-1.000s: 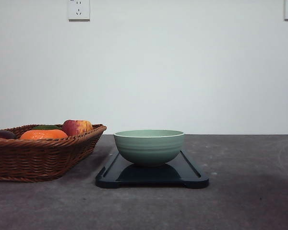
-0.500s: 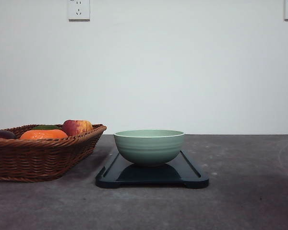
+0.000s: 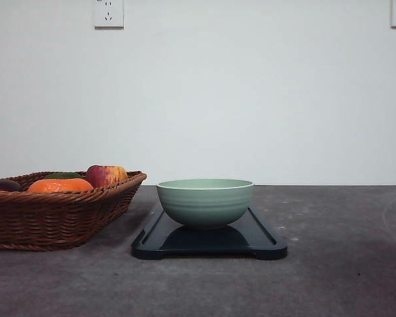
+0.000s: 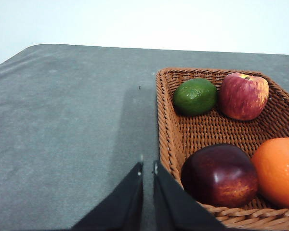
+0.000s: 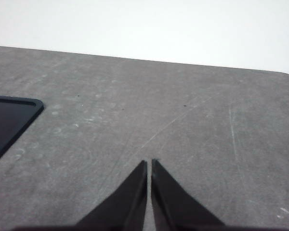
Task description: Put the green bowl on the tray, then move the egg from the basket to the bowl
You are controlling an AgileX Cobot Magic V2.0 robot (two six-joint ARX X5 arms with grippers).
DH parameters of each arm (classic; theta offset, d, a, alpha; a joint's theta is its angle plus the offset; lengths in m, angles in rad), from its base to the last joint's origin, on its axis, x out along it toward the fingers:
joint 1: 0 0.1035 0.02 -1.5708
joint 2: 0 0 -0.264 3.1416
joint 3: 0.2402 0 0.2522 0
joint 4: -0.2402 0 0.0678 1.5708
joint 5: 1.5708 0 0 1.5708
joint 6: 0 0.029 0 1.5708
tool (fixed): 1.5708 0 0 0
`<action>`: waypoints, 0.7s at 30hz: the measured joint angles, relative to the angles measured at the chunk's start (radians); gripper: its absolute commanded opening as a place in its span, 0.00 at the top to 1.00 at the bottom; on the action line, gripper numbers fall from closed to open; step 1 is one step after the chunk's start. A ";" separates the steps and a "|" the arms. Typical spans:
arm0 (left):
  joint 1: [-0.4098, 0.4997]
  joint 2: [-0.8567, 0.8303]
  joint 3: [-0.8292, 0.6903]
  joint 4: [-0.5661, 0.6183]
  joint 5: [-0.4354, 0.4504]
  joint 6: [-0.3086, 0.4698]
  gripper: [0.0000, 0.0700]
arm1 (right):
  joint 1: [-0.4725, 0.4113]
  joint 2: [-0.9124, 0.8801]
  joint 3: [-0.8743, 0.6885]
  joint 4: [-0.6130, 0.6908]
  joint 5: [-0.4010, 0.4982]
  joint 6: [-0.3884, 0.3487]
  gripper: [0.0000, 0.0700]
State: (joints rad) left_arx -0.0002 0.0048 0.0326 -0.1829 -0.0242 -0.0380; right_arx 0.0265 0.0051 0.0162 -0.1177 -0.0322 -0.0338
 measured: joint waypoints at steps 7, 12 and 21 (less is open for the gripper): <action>0.000 0.000 0.000 0.000 0.000 0.000 0.96 | 0.000 0.000 0.000 0.001 0.000 0.000 0.99; 0.000 0.000 0.000 0.000 0.000 0.000 0.96 | 0.000 0.000 0.000 0.001 0.000 0.000 0.99; 0.000 0.000 0.000 0.000 0.000 0.000 0.96 | 0.000 0.000 0.000 0.001 0.000 0.000 0.99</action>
State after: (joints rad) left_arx -0.0002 0.0048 0.0326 -0.1829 -0.0242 -0.0380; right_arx 0.0265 0.0051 0.0162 -0.1162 -0.0322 -0.0334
